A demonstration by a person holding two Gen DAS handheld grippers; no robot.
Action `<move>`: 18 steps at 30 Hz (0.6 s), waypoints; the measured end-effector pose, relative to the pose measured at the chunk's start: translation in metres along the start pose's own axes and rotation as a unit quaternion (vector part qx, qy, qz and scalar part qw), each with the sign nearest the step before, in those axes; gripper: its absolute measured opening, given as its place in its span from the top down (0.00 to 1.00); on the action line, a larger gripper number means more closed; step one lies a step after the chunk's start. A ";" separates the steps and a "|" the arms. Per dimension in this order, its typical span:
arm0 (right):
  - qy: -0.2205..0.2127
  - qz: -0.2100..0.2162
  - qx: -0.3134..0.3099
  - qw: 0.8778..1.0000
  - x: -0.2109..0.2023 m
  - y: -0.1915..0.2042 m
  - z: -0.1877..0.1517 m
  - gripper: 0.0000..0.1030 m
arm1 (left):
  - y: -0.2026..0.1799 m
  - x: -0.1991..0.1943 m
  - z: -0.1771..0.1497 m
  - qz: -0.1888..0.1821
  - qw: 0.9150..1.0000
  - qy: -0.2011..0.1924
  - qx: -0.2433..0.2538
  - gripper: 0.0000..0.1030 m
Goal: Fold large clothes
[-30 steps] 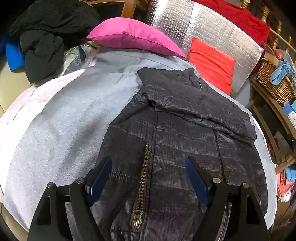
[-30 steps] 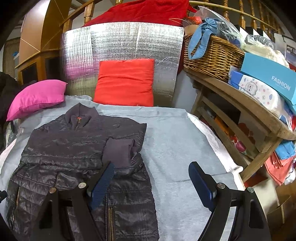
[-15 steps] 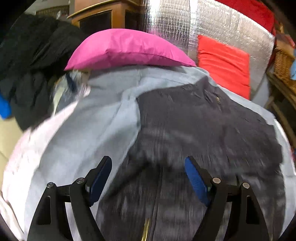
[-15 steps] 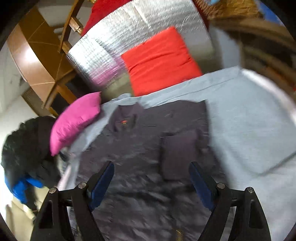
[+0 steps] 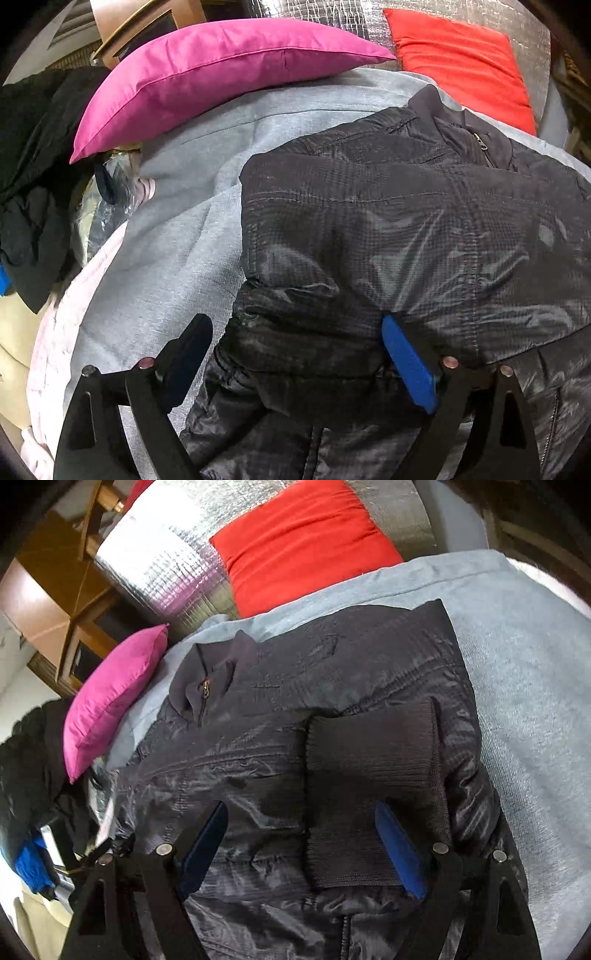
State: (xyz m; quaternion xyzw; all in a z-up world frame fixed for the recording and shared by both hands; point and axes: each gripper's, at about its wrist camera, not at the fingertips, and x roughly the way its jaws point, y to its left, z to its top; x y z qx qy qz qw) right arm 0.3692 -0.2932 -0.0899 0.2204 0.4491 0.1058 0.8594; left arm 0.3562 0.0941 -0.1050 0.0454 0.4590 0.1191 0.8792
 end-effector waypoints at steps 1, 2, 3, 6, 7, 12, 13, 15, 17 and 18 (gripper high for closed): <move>0.000 -0.006 -0.001 1.000 0.000 0.003 0.000 0.18 | 0.000 0.000 0.000 -0.002 1.000 0.001 -0.002 0.09; -0.001 -0.013 0.000 1.000 -0.002 0.006 0.000 0.18 | 0.001 0.001 0.001 -0.005 1.000 0.001 -0.003 0.09; -0.003 -0.021 0.000 1.000 -0.005 0.011 0.000 0.18 | 0.002 0.001 0.003 -0.006 1.000 0.002 -0.002 0.09; -0.041 -0.022 -0.020 0.999 -0.026 0.029 0.001 0.18 | 0.005 0.003 0.003 -0.011 1.000 0.002 -0.002 0.09; -0.050 -0.008 -0.028 0.998 -0.033 0.037 0.001 0.18 | 0.003 0.000 0.003 -0.010 1.000 0.001 -0.001 0.09; -0.018 0.013 -0.074 0.997 -0.016 0.066 -0.003 0.18 | 0.002 0.001 0.004 -0.007 1.000 0.000 -0.002 0.08; 0.004 -0.001 -0.067 0.998 -0.002 0.061 -0.006 0.18 | 0.002 0.001 0.003 -0.008 1.000 -0.001 0.000 0.08; 0.031 -0.013 -0.051 0.998 0.017 0.046 -0.011 0.18 | 0.003 0.001 0.003 -0.008 1.000 -0.001 0.000 0.08; 0.016 -0.018 -0.058 0.998 0.014 0.044 -0.011 0.18 | 0.003 0.002 0.002 -0.009 1.000 -0.003 0.000 0.08; 0.017 -0.024 -0.060 0.998 0.014 0.045 -0.012 0.18 | 0.004 0.002 0.002 -0.010 1.000 -0.003 -0.001 0.08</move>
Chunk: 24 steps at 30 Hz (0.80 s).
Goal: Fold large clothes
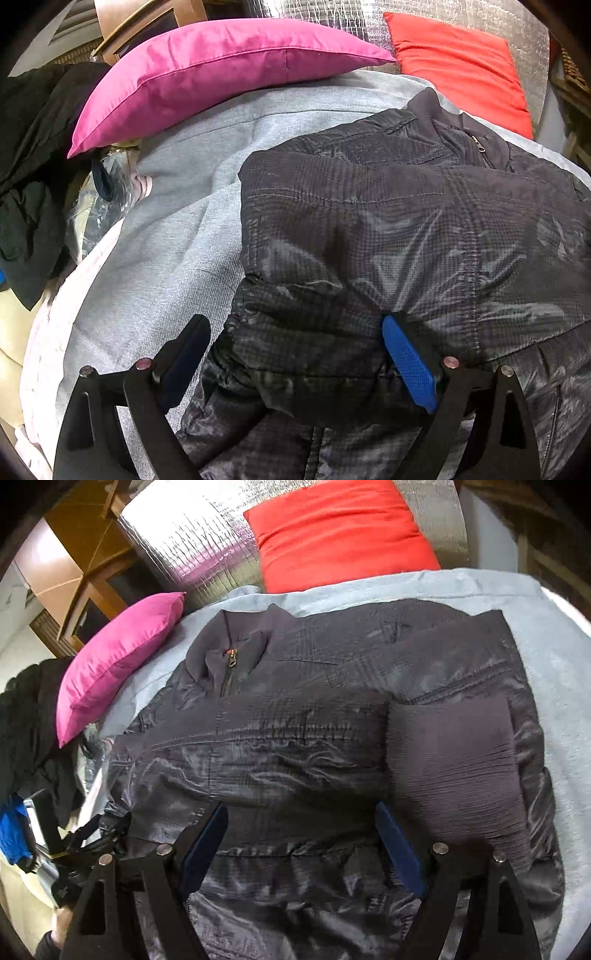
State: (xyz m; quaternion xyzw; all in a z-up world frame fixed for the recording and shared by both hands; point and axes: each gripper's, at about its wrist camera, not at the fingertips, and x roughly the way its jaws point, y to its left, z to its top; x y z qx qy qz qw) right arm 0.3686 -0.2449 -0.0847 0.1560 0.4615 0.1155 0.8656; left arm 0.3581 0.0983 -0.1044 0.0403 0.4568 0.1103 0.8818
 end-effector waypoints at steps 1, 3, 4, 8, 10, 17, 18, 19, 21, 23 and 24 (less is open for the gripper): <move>0.002 -0.011 -0.004 1.000 0.000 0.001 0.000 0.18 | 0.001 0.000 0.000 -0.001 1.000 0.000 -0.002 0.08; 0.002 -0.025 -0.007 1.000 -0.002 0.001 0.000 0.18 | 0.002 -0.001 -0.001 -0.003 1.000 -0.001 -0.006 0.08; -0.002 -0.020 -0.002 1.000 -0.004 0.000 0.000 0.18 | 0.002 -0.001 -0.001 -0.003 1.000 -0.002 -0.006 0.08; -0.032 -0.020 -0.004 0.999 -0.025 0.004 -0.003 0.18 | 0.001 -0.001 -0.001 0.000 1.000 -0.002 -0.005 0.08; -0.041 -0.017 -0.020 0.999 -0.031 0.013 -0.003 0.18 | 0.000 -0.001 -0.001 0.003 1.000 -0.002 -0.004 0.08; -0.010 -0.060 -0.041 0.997 -0.003 0.011 -0.009 0.18 | -0.001 -0.002 0.000 0.002 1.000 -0.001 0.002 0.08; -0.013 -0.065 -0.046 0.997 -0.007 0.014 -0.010 0.18 | 0.000 -0.003 0.000 0.000 1.000 0.000 0.002 0.08; -0.020 -0.071 -0.052 0.996 -0.013 0.019 -0.011 0.18 | 0.002 -0.006 0.001 -0.002 1.000 -0.001 0.000 0.09; -0.035 -0.074 -0.069 0.994 -0.027 0.028 -0.012 0.18 | 0.006 -0.014 0.000 -0.007 1.000 -0.003 -0.004 0.09; -0.062 -0.093 -0.095 0.989 -0.047 0.041 -0.016 0.18 | 0.011 -0.026 -0.004 -0.014 1.000 -0.011 -0.005 0.09; -0.075 -0.105 -0.106 0.986 -0.057 0.046 -0.019 0.18 | 0.013 -0.034 -0.007 -0.016 1.000 -0.017 -0.005 0.09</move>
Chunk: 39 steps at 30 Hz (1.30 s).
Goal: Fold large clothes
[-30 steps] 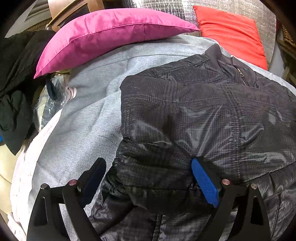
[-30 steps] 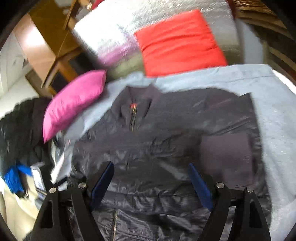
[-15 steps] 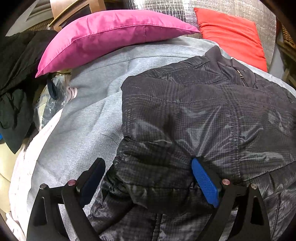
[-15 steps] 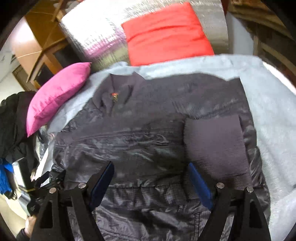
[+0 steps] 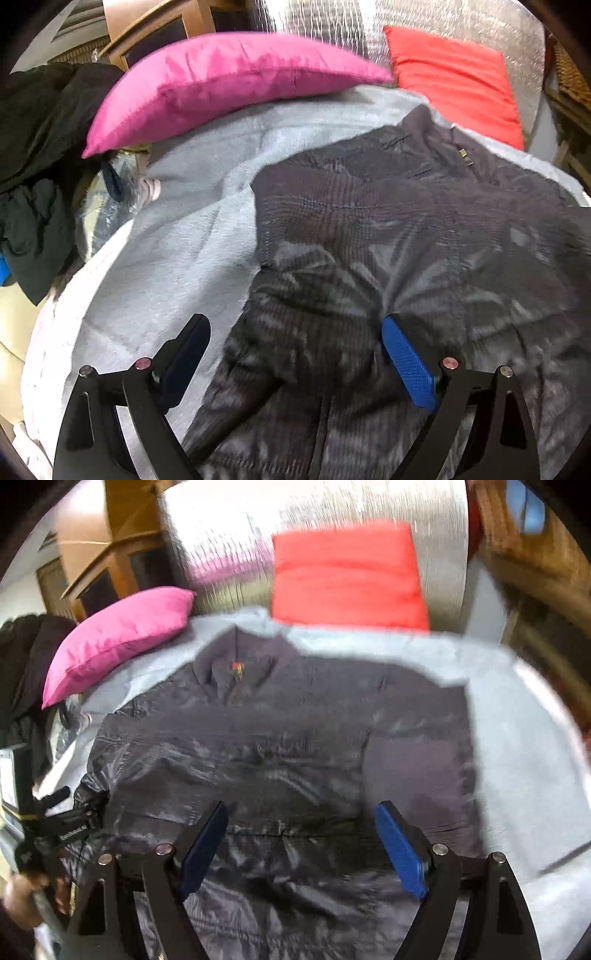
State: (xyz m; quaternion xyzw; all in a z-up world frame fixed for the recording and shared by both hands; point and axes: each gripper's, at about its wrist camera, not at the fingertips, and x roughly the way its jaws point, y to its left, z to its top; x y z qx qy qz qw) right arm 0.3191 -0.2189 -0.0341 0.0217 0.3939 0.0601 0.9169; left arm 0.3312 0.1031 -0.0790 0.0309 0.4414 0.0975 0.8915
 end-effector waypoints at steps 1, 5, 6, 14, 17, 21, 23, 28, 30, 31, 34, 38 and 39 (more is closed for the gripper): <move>-0.015 -0.015 -0.013 1.000 -0.015 0.003 -0.001 0.18 | 0.004 -0.013 -0.005 -0.001 1.000 -0.009 -0.001 0.09; -0.060 -0.058 -0.026 0.996 -0.065 0.009 -0.004 0.18 | 0.018 -0.052 -0.025 -0.015 0.999 -0.024 -0.018 0.09; -0.069 -0.067 -0.026 0.995 -0.078 0.010 -0.006 0.18 | 0.024 -0.067 -0.033 -0.021 0.999 -0.029 -0.028 0.09; -0.097 -0.111 -0.022 0.989 -0.155 0.016 -0.034 0.18 | 0.049 -0.149 -0.090 -0.048 0.995 -0.055 -0.069 0.09; -0.105 -0.121 -0.018 0.987 -0.182 0.016 -0.051 0.18 | 0.048 -0.172 -0.109 -0.048 0.995 -0.065 -0.061 0.09; -0.113 -0.136 -0.009 0.984 -0.208 0.017 -0.069 0.18 | 0.047 -0.195 -0.129 -0.053 0.995 -0.071 -0.052 0.09; -0.115 -0.150 -0.008 0.982 -0.219 0.017 -0.077 0.18 | 0.045 -0.202 -0.138 -0.054 0.995 -0.072 -0.049 0.09; -0.116 -0.186 -0.016 0.976 -0.234 0.017 -0.092 0.18 | 0.042 -0.212 -0.158 -0.059 0.995 -0.063 -0.045 0.09; -0.114 -0.196 -0.019 0.974 -0.236 0.017 -0.097 0.18 | 0.041 -0.214 -0.163 -0.059 0.995 -0.061 -0.046 0.09; -0.110 -0.201 -0.021 0.973 -0.236 0.017 -0.100 0.18 | 0.041 -0.216 -0.166 -0.060 0.995 -0.060 -0.047 0.09; -0.079 -0.167 -0.017 0.983 -0.232 0.016 -0.110 0.18 | 0.039 -0.220 -0.174 -0.063 0.995 -0.058 -0.047 0.09; -0.012 -0.112 -0.033 0.993 -0.219 0.029 -0.134 0.18 | 0.034 -0.225 -0.183 -0.066 0.995 -0.057 -0.042 0.09; -0.006 -0.108 -0.039 0.993 -0.218 0.033 -0.140 0.18 | 0.033 -0.226 -0.185 -0.067 0.995 -0.056 -0.040 0.09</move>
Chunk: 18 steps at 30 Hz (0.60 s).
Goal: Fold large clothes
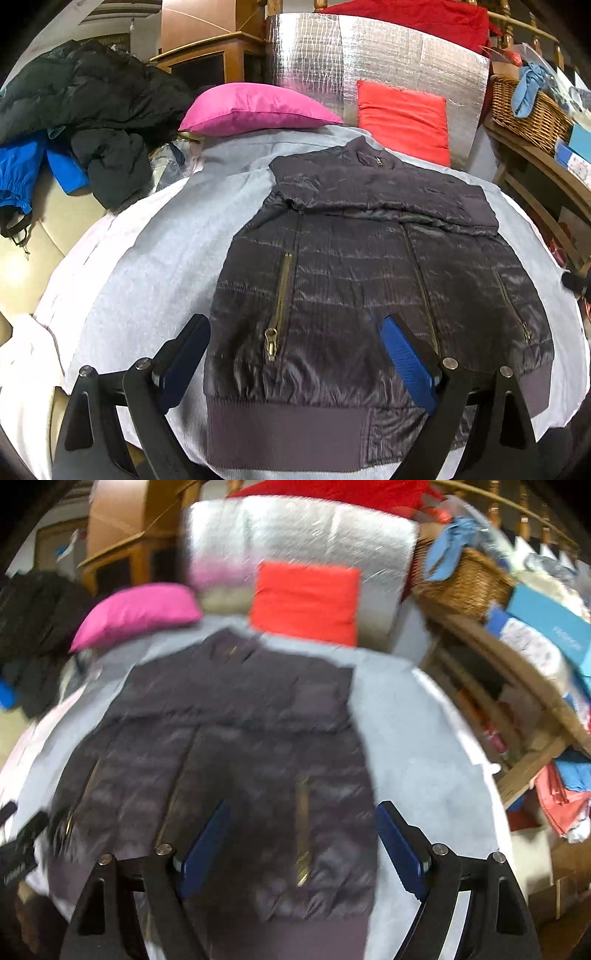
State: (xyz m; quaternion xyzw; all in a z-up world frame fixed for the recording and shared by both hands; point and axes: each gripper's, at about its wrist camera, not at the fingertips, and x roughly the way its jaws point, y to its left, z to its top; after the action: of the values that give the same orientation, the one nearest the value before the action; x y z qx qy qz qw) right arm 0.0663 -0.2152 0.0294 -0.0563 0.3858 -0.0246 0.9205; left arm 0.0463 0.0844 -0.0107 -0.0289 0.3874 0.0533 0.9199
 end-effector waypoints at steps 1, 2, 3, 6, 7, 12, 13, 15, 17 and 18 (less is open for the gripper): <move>0.007 0.003 -0.007 1.000 0.000 0.005 -0.007 0.18 | -0.001 -0.001 -0.002 -0.002 1.000 0.001 0.002 0.09; 0.015 0.006 -0.013 1.000 0.001 0.010 -0.014 0.18 | -0.002 -0.001 -0.005 -0.001 1.000 0.002 0.004 0.09; 0.022 0.010 -0.017 1.000 0.002 0.014 -0.021 0.18 | -0.003 -0.001 -0.006 -0.001 1.000 0.004 0.006 0.09; 0.037 0.015 -0.021 0.999 0.004 0.022 -0.040 0.18 | -0.005 -0.002 -0.010 -0.002 1.000 0.005 0.007 0.09; 0.045 0.016 -0.022 0.999 0.006 0.023 -0.046 0.18 | -0.006 -0.003 -0.011 -0.003 1.000 0.005 0.007 0.09; 0.070 0.018 -0.025 0.997 0.014 0.029 -0.069 0.18 | -0.008 -0.004 -0.016 -0.003 1.000 0.005 0.011 0.09; 0.074 0.019 -0.026 0.997 0.016 0.030 -0.073 0.18 | -0.008 -0.004 -0.017 -0.004 1.000 0.007 0.011 0.09; 0.079 0.020 -0.025 0.996 0.018 0.030 -0.078 0.18 | -0.009 -0.003 -0.019 -0.003 1.000 0.009 0.013 0.09; 0.082 0.021 -0.022 0.996 0.019 0.030 -0.081 0.18 | -0.009 -0.002 -0.021 -0.002 1.000 0.012 0.013 0.09; 0.083 0.021 -0.021 0.996 0.019 0.030 -0.082 0.18 | -0.009 -0.001 -0.022 -0.002 1.000 0.013 0.013 0.09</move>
State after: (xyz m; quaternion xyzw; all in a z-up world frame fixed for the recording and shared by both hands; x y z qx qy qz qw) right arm 0.0211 -0.1937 -0.0449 -0.0653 0.4624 -0.0014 0.8843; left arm 0.0310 0.0730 -0.0248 -0.0183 0.3997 0.0458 0.9153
